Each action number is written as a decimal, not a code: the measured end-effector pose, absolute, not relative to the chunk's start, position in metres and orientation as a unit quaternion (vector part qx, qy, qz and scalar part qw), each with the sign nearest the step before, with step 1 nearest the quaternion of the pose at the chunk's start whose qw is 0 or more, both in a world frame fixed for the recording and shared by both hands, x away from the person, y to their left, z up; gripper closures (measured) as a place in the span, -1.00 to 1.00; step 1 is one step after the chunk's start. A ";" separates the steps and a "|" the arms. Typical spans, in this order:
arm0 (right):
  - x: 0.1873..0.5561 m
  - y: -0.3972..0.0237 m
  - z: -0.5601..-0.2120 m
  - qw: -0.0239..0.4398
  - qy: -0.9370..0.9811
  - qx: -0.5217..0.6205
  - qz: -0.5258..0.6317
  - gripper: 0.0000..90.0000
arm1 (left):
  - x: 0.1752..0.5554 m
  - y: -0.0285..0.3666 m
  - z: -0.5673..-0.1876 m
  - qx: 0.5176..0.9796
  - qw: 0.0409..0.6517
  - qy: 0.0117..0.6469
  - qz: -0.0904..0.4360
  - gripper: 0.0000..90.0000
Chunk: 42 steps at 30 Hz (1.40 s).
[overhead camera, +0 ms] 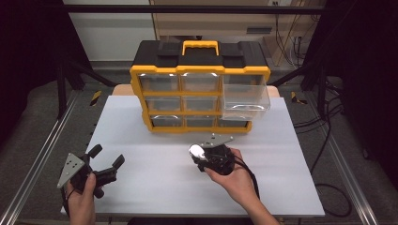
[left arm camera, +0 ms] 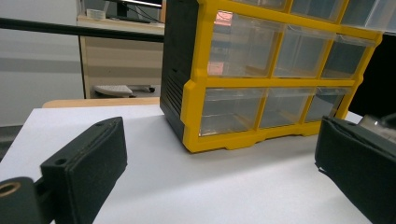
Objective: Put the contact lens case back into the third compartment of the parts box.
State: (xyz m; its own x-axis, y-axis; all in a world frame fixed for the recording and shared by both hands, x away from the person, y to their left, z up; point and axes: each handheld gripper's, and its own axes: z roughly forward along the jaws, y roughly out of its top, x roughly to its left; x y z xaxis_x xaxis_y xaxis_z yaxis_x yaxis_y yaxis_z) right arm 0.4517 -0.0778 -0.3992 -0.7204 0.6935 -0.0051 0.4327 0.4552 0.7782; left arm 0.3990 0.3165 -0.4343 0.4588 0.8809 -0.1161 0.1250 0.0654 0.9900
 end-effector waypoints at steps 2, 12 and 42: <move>0.452 -0.081 -0.397 0.167 0.836 0.336 0.401 0.09 | 0.399 0.316 -0.434 0.606 0.601 0.414 0.315 -0.95; 0.449 -0.098 -0.371 0.189 0.824 0.341 0.411 0.09 | 0.399 0.316 -0.435 0.606 0.602 0.415 0.314 -0.95; 0.441 -0.097 -0.260 0.283 0.755 0.319 0.499 0.09 | 0.399 0.317 -0.434 0.606 0.601 0.416 0.314 -0.95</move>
